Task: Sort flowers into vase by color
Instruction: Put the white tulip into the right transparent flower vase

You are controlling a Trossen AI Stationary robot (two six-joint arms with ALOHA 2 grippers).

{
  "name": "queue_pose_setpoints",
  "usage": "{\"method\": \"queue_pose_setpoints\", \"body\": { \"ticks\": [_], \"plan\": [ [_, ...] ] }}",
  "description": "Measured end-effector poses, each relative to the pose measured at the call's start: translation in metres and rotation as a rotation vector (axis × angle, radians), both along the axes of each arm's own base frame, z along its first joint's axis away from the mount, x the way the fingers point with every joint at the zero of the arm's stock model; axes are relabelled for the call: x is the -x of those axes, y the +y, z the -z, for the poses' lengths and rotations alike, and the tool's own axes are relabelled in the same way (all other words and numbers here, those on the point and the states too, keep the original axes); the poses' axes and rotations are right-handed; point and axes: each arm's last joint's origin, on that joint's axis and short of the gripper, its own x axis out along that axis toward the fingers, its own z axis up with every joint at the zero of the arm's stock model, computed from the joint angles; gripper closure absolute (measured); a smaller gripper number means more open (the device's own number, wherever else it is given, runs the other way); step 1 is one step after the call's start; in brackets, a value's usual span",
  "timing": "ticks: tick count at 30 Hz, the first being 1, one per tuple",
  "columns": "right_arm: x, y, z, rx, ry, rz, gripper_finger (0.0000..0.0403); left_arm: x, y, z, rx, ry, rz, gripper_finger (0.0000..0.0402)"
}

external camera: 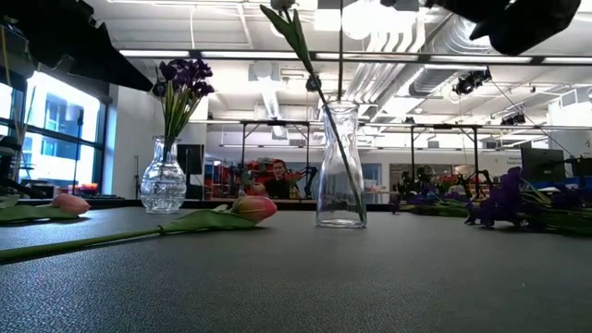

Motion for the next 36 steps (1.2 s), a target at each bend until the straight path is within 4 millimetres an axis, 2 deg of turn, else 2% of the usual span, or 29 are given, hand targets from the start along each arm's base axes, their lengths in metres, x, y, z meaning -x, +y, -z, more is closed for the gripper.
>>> {"method": "queue_pose_setpoints", "body": {
  "ticks": [10, 19, 23, 26, 36],
  "plan": [
    [-0.007, -0.004, 0.016, -0.043, 0.074, 0.002, 0.0403, 0.0, 0.0, 0.0, 0.001, 0.001, 0.001, 0.0248],
    [-0.018, -0.004, 0.039, -0.052, 0.202, 0.011, 0.0402, 0.0, 0.0, 0.0, 0.003, 0.002, 0.001, 0.0248],
    [-0.02, -0.004, 0.042, -0.07, 0.213, 0.039, 0.04, 0.0, 0.0, 0.0, 0.003, 0.002, 0.001, 0.0248],
    [-0.02, -0.005, 0.043, -0.082, 0.214, 0.061, 0.038, 0.0, 0.0, 0.0, 0.004, 0.003, 0.001, 0.0248],
    [-0.022, -0.005, 0.049, -0.102, 0.284, 0.075, 0.027, 0.0, 0.0, 0.0, 0.006, 0.004, 0.001, 0.0248]
  ]
}}
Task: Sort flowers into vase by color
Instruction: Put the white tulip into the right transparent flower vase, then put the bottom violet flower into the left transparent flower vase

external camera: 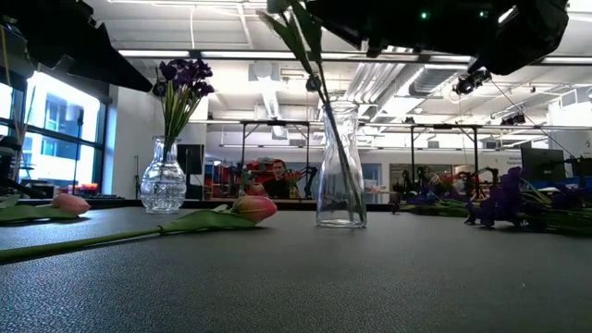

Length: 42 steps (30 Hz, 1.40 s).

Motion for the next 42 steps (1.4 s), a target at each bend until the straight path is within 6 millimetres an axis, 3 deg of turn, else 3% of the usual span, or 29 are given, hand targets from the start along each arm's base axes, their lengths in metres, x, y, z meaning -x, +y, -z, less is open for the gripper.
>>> {"method": "queue_pose_setpoints", "body": {
  "ticks": [6, 16, 26, 31, 34, 37, 42],
  "plan": [
    [0.001, 0.006, 0.001, -0.012, 0.011, 0.031, 0.0241, 0.0, 0.0, 0.0, 0.007, 0.006, 0.002, 0.0248],
    [0.016, 0.03, -0.006, -0.004, 0.128, 0.236, 0.0242, 0.0, 0.0, 0.0, 0.009, 0.007, 0.002, 0.0248],
    [0.06, 0.052, -0.037, -0.065, 0.22, 0.383, 0.0241, 0.0, 0.0, 0.0, 0.011, 0.005, 0.002, 0.0248],
    [0.088, 0.067, -0.055, -0.122, 0.37, 0.418, 0.0241, 0.0, 0.0, 0.0, 0.009, 0.006, 0.003, 0.0248],
    [0.103, 0.07, -0.068, -0.268, 0.533, 0.386, 0.0241, 0.0, 0.0, 0.0, -0.001, 0.014, 0.008, 0.0248],
    [0.113, 0.068, -0.077, -0.529, 0.749, 0.395, 0.0241, 0.0, 0.0, 0.0, -0.004, 0.015, 0.009, 0.0248],
    [0.117, 0.076, -0.063, -0.892, 1.103, 0.52, 0.0241, 0.0, 0.0, 0.0, -0.035, 0.036, 0.022, 0.0248]
  ]
}}
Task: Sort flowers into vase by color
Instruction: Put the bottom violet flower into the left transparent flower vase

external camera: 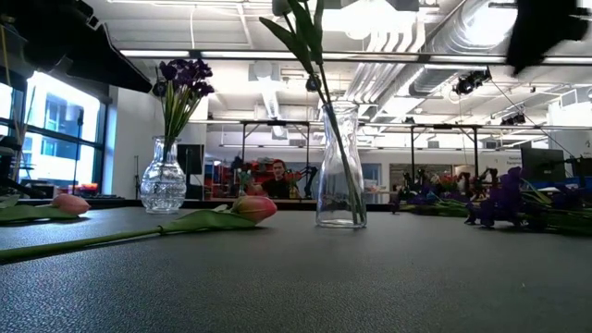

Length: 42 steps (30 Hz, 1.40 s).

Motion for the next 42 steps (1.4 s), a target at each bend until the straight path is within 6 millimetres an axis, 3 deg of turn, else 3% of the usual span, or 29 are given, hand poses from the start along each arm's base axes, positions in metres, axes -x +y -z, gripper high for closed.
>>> {"method": "queue_pose_setpoints", "body": {
  "ticks": [9, 15, 22, 29, 37, 42],
  "plan": [
    [0.003, 0.02, 0.068, -0.237, 0.406, 0.211, 0.023, 0.0, 0.0, -0.001, -0.099, 0.06, 0.037, 0.0248],
    [0.002, 0.021, 0.097, -0.342, 0.424, 0.247, 0.0183, 0.0, 0.0, 0.0, -0.074, 0.093, 0.05, 0.0248],
    [0.015, 0.015, 0.13, -0.407, 0.47, 0.29, 0.0191, 0.0, -0.002, 0.003, 0.032, 0.145, 0.068, 0.0248],
    [0.017, 0.014, 0.15, -0.468, 0.41, 0.289, 0.0244, -0.004, 0.0, 0.003, 0.042, 0.128, 0.053, 0.0248],
    [0.02, 0.01, 0.151, -0.413, 0.395, 0.286, 0.0385, -0.006, 0.002, 0.003, 0.063, 0.115, 0.039, 0.0248],
    [0.019, 0.008, 0.149, -0.364, 0.324, 0.286, 0.039, -0.007, 0.001, 0.003, 0.073, 0.132, 0.051, 0.0248]
  ]
}}
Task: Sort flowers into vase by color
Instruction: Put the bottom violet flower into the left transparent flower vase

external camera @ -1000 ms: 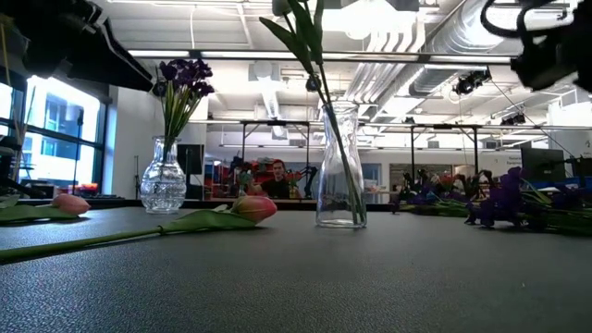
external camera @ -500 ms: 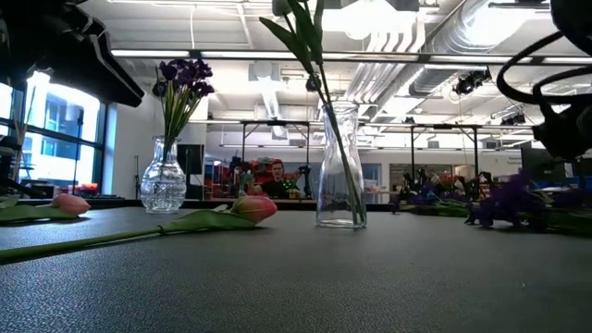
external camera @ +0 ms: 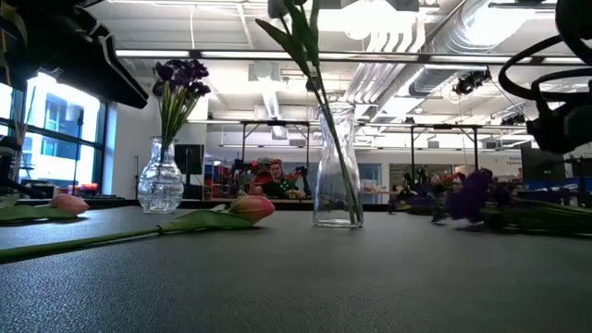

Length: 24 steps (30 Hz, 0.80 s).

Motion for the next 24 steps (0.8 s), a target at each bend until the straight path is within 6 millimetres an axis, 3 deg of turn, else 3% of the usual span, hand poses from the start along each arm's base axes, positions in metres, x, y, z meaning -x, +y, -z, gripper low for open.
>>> {"method": "queue_pose_setpoints", "body": {
  "ticks": [13, 24],
  "plan": [
    [0.005, 0.003, -0.011, 0.053, -0.125, 0.006, 0.0402, 0.0, -0.001, 0.001, 0.032, 0.025, 0.011, 0.0248],
    [0.009, 0.011, -0.039, 0.081, -0.331, -0.029, 0.0402, 0.0, -0.002, 0.001, 0.053, 0.029, 0.016, 0.0248]
  ]
}}
